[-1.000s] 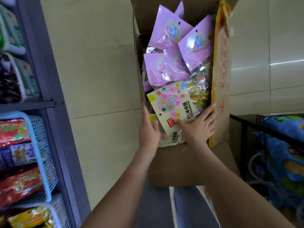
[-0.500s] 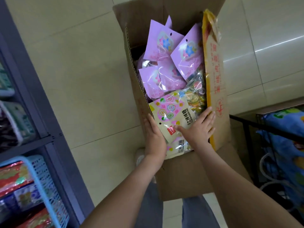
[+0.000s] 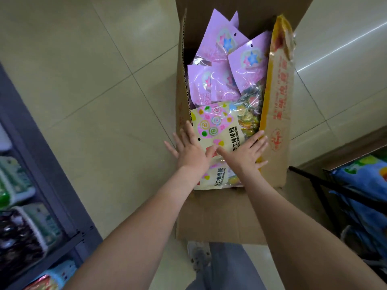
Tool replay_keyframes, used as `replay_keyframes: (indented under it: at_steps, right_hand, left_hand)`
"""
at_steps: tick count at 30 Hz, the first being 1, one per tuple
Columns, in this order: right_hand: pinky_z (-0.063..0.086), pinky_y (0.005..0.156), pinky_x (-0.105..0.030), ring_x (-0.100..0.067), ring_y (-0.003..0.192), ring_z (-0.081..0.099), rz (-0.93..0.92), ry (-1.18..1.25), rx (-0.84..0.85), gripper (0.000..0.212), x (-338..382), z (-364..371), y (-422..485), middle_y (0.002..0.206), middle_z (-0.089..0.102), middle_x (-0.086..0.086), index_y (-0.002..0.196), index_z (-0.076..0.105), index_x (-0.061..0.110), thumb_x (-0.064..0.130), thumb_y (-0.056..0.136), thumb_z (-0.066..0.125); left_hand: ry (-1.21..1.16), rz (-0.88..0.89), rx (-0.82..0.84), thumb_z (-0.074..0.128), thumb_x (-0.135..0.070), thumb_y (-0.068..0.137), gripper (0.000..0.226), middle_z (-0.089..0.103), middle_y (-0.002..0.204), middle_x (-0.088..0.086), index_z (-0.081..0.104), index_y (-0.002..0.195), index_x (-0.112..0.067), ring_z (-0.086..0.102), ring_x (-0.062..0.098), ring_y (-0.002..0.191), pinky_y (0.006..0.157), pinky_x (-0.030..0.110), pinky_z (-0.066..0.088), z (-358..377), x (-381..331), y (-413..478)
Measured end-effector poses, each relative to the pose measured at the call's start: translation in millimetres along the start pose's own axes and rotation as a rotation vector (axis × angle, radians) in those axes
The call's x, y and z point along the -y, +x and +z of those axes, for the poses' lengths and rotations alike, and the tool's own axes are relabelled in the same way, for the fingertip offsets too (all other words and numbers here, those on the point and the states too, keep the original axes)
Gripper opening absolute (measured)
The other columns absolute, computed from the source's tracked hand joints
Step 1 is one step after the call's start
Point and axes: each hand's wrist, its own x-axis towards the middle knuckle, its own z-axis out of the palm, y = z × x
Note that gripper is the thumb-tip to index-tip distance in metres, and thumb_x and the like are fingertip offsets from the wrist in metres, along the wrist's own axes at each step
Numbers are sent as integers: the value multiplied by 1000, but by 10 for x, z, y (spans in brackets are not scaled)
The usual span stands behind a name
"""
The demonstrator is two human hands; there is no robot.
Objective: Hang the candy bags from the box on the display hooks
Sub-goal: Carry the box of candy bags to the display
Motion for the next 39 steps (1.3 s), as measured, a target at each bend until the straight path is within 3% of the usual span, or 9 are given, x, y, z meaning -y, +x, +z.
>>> replay_keyframes:
  at_steps: [4, 10, 19, 32, 35, 39]
  right_hand:
    - [-5, 105, -68, -22, 142, -24, -7, 10, 3, 145, 215, -226, 246, 154, -28, -1, 142, -30, 14, 81, 54, 63]
    - [4, 105, -70, -22, 142, -26, 0, 14, 10, 143, 456, -587, 621, 152, -32, 2, 140, -34, 18, 74, 58, 68]
    - [8, 104, -71, -22, 141, -26, 97, 63, -16, 141, 726, -936, 1025, 151, -34, 5, 138, -37, 23, 74, 59, 68]
    - [6, 108, -66, -27, 142, -24, 233, 246, -96, 140, 1043, -1625, 1783, 152, -33, -1, 140, -35, 19, 74, 60, 67]
    - [3, 110, -63, -30, 142, -24, 233, 279, -117, 139, 1073, -1831, 2053, 152, -33, -4, 141, -34, 17, 73, 62, 67]
    - [3, 110, -62, -33, 141, -23, 252, 347, -141, 138, 1158, -2148, 2439, 153, -30, -7, 143, -30, 15, 68, 63, 69]
  left_hand:
    - [50, -12, -42, 41, -71, 84, 107, -13, 158, 19, -23, 147, -11, -19, 40, 143, 106, 60, -20, -188, -300, 298]
    - [118, 32, -52, 44, -74, 80, 115, -14, 156, 23, -24, 146, -9, -21, 37, 143, 106, 57, -22, -363, -717, 704]
    - [68, 225, -12, 50, -63, 85, 112, -9, 157, 23, -21, 146, -2, -15, 33, 145, 112, 45, -19, -610, -1141, 1175]
    - [240, 487, 78, 50, -62, 85, 114, -10, 155, 28, -24, 144, 2, -17, 36, 144, 113, 44, -19, -1111, -2186, 2034]
    - [233, 544, 64, 54, -59, 85, 114, -10, 155, 28, -23, 144, 1, -17, 36, 144, 115, 42, -16, -1150, -2514, 2227]
    - [212, 587, 105, 58, -53, 85, 114, -12, 154, 29, -24, 144, -1, -9, 38, 145, 119, 42, 0, -1217, -3021, 2526]
